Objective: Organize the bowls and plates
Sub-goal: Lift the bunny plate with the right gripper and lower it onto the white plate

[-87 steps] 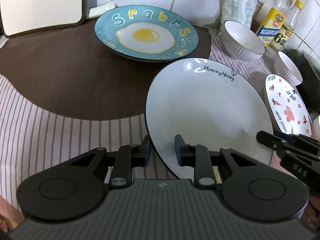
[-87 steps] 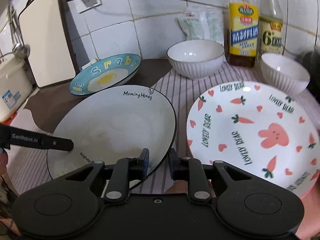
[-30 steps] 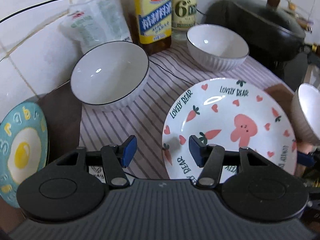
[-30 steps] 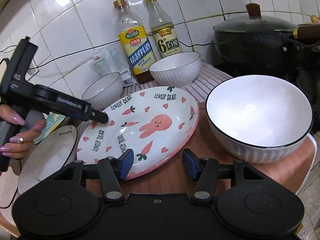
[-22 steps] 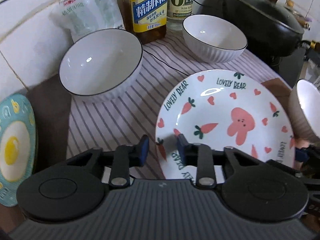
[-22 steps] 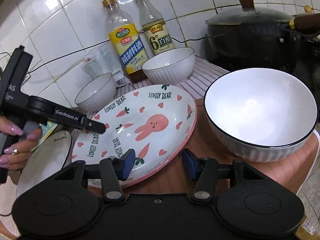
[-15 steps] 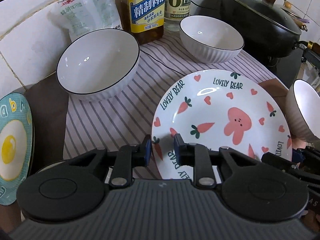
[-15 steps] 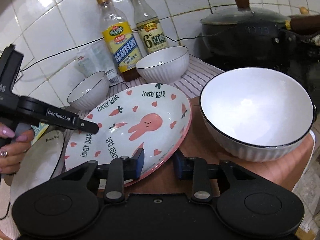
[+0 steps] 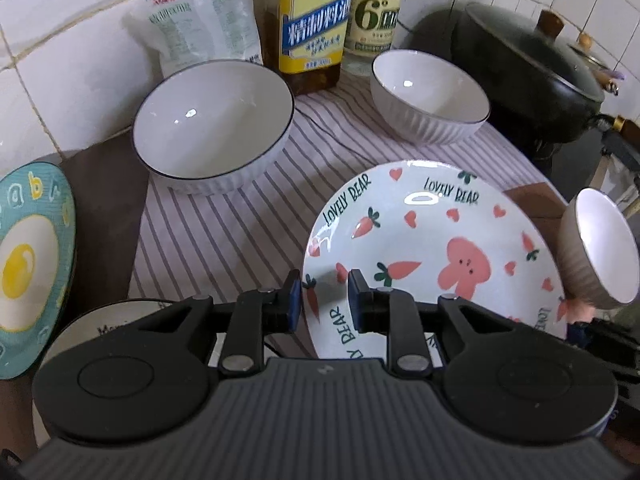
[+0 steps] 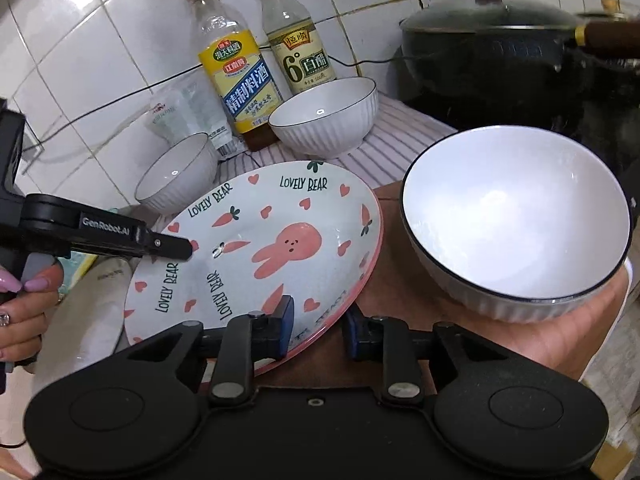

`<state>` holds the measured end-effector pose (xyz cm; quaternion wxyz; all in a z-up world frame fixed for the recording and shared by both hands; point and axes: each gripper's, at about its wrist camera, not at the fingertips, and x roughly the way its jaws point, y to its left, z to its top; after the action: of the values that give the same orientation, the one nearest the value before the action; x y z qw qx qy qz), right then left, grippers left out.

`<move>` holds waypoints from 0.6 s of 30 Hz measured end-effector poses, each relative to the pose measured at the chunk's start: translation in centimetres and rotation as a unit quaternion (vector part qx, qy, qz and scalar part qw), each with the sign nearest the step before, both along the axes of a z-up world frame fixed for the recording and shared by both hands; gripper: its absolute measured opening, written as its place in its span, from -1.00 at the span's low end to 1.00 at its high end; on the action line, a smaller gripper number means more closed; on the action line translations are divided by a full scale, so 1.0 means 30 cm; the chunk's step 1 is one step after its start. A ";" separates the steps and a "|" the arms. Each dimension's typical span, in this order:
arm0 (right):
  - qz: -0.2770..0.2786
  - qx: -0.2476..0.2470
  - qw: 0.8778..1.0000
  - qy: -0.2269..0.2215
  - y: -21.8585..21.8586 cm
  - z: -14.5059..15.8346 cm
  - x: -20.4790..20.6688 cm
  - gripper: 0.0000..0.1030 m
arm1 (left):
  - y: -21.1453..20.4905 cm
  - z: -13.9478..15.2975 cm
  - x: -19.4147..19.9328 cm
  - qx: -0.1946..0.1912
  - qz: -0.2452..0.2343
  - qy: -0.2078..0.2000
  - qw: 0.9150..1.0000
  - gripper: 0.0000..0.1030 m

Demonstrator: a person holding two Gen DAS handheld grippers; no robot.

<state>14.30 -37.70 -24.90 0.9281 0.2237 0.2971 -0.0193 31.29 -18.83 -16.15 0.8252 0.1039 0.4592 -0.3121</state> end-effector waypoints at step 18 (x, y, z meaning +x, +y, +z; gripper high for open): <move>0.080 0.007 0.995 -0.058 0.189 0.211 -0.091 -0.41 | 0.314 0.207 -0.188 -0.024 0.087 -0.044 0.995 -0.56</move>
<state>11.59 -32.03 -18.58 0.9407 0.2064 0.2599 0.0703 25.66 -9.42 -9.93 0.8710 0.0574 0.4222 -0.2446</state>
